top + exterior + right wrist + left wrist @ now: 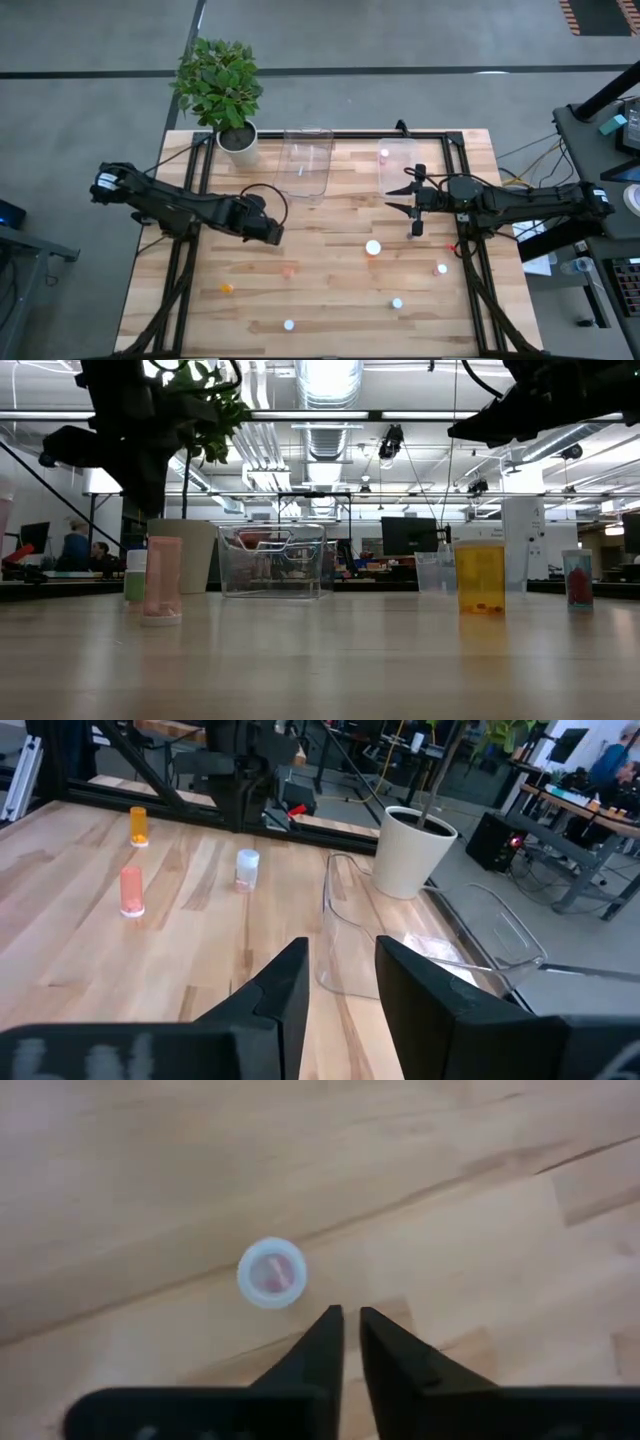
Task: Pick and place medicine bottles into bin by pill shape (circle, oval)
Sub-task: Put the transparent capsule pill bottle into the left transparent bin
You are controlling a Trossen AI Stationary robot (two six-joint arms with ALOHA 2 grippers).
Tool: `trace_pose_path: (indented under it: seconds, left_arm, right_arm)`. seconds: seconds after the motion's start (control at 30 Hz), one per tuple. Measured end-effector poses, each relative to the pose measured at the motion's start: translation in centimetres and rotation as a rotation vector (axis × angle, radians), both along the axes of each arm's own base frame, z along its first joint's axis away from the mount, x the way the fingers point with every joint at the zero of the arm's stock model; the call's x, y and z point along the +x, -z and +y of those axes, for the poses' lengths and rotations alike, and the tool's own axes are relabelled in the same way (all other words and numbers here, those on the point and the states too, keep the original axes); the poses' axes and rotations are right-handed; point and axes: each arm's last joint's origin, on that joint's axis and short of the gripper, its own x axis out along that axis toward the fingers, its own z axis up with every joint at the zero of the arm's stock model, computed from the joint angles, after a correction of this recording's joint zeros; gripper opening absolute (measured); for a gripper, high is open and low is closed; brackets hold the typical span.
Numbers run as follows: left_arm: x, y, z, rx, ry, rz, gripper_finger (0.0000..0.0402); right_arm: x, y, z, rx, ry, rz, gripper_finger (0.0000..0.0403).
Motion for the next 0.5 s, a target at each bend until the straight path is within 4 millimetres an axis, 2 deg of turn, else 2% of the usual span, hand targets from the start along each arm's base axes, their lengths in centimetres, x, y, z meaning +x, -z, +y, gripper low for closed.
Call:
trace_pose_path:
  seconds: [0.33, 0.5]
  left_arm:
    - [-0.4, 1.5, 0.9, 0.018, -0.031, 0.049, 0.0203]
    - [-0.4, 2.4, 0.9, 0.026, -0.033, 0.089, 0.0255]
  right_arm:
    - [0.0, 0.0, 0.0, -0.003, 0.0, 0.001, 0.011]
    - [0.0, 0.0, 0.0, -0.004, 0.0, 0.001, 0.0107]
